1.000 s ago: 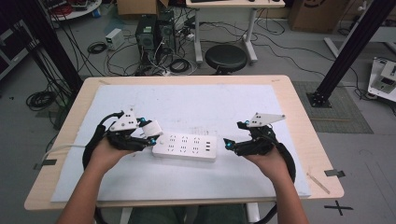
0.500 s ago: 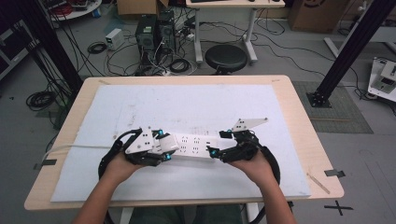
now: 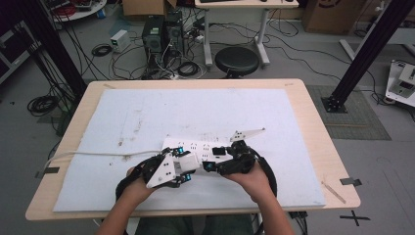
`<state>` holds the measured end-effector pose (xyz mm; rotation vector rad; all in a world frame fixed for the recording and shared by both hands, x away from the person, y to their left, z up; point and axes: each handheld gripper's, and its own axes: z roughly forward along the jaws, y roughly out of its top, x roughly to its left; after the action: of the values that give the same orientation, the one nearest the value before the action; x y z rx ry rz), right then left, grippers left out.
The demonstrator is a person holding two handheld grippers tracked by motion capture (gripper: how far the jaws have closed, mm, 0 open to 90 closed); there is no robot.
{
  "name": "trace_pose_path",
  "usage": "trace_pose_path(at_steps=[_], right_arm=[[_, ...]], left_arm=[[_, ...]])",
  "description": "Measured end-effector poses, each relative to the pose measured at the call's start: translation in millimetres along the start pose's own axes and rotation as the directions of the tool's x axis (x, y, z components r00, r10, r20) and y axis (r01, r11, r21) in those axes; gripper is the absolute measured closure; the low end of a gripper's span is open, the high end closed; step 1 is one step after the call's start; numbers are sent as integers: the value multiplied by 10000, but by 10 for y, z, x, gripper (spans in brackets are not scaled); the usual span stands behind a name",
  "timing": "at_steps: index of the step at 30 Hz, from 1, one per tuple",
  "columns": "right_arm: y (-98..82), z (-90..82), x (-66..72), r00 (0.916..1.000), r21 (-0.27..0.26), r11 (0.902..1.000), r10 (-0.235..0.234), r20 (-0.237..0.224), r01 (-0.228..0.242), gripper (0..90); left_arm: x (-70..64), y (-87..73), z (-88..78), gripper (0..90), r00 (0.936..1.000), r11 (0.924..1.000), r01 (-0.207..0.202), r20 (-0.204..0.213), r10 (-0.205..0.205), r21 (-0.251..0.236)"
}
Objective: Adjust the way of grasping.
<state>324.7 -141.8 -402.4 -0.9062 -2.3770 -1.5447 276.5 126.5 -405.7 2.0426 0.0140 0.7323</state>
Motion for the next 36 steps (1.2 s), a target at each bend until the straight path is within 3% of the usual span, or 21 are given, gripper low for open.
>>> trace_pose_path(at_steps=[6,8,10,18,28,31,33,36], right_arm=[[-51,130,-2,9959,-72,9987,494,-758,-501,183],[-59,167,-8,9892,-142,9973,699,-1291,-724,184],[-62,179,-6,9860,-234,9963,781,-1474,-824,186],[-109,213,-36,9747,-491,9925,997,-2000,-1116,278],[-117,231,-27,9661,-531,9943,772,-2464,-929,560],[-116,230,-30,9629,-490,9932,897,-2544,-1055,584],[-117,226,-33,9611,-342,9925,1053,-2554,-1178,598],[-111,221,-30,9643,-409,9941,874,-2500,-1007,618]], left_arm=[[-96,48,41,425,9989,9989,-439,-171,436,-186],[-120,64,53,425,9982,9982,-546,-259,540,-243],[-135,77,67,425,9983,9982,-526,-251,518,-291],[-161,135,83,425,9979,9970,-571,-324,554,-532],[-176,157,105,424,9968,9957,-729,-374,708,-566],[-179,158,113,424,9957,9950,-873,-365,856,-492],[-175,152,126,421,9973,9964,-693,-264,681,-494],[-141,153,143,411,9993,9986,-356,-90,352,-381]])
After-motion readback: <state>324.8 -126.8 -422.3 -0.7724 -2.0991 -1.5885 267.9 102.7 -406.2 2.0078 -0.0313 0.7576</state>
